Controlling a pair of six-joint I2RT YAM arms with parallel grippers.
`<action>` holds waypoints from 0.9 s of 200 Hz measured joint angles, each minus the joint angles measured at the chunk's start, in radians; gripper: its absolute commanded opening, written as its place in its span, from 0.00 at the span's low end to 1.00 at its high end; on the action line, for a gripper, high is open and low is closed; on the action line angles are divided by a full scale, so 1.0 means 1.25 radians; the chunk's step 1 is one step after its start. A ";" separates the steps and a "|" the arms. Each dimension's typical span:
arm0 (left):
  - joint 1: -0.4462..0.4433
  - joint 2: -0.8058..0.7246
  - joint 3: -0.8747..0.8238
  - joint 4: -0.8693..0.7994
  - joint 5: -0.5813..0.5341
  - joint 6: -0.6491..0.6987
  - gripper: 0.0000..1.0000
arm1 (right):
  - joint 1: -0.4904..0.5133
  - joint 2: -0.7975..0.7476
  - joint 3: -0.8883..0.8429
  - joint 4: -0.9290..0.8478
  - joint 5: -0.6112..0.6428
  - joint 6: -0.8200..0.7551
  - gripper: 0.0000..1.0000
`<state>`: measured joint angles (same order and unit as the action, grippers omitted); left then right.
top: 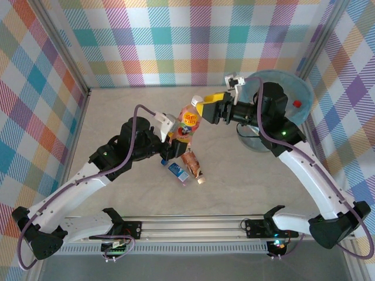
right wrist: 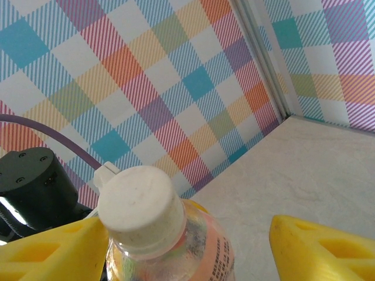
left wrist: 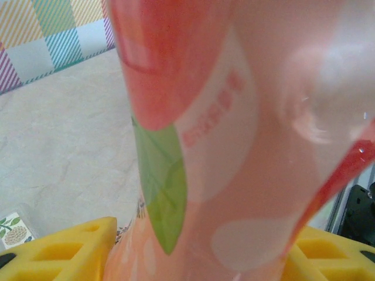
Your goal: Put the plastic bottles in the bin
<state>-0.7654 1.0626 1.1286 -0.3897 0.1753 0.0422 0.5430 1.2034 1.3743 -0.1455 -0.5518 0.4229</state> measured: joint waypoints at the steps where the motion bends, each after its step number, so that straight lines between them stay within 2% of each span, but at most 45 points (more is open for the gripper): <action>1: 0.000 0.000 0.000 0.000 0.000 0.000 0.57 | 0.000 0.001 0.000 0.000 0.000 0.000 0.71; 45: -0.005 0.020 0.000 -0.008 0.000 0.000 0.57 | 0.002 0.034 0.003 0.003 -0.018 0.010 0.59; 83: -0.009 0.034 0.000 -0.024 -0.003 0.003 0.59 | 0.006 0.047 0.020 -0.021 -0.009 -0.008 0.38; 97: -0.009 0.035 0.002 -0.026 -0.003 0.003 0.64 | 0.008 0.045 0.029 -0.038 0.010 -0.021 0.29; 111: -0.010 0.035 0.012 -0.033 -0.007 0.004 0.75 | 0.009 0.040 0.033 -0.048 0.035 -0.033 0.22; 123: -0.011 0.035 0.023 -0.037 -0.013 0.009 0.86 | 0.009 0.031 0.037 -0.059 0.063 -0.047 0.21; 136: -0.013 0.034 0.037 -0.033 -0.021 0.009 0.93 | 0.009 0.018 0.044 -0.085 0.098 -0.067 0.21; 180: -0.013 -0.003 0.044 0.002 -0.030 0.003 0.97 | 0.009 -0.016 0.151 -0.206 0.294 -0.199 0.21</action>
<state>-0.7822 1.0588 1.1835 -0.3870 0.1383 0.0463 0.5545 1.1828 1.5631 -0.4034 -0.1844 0.1738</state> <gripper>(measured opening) 0.968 0.299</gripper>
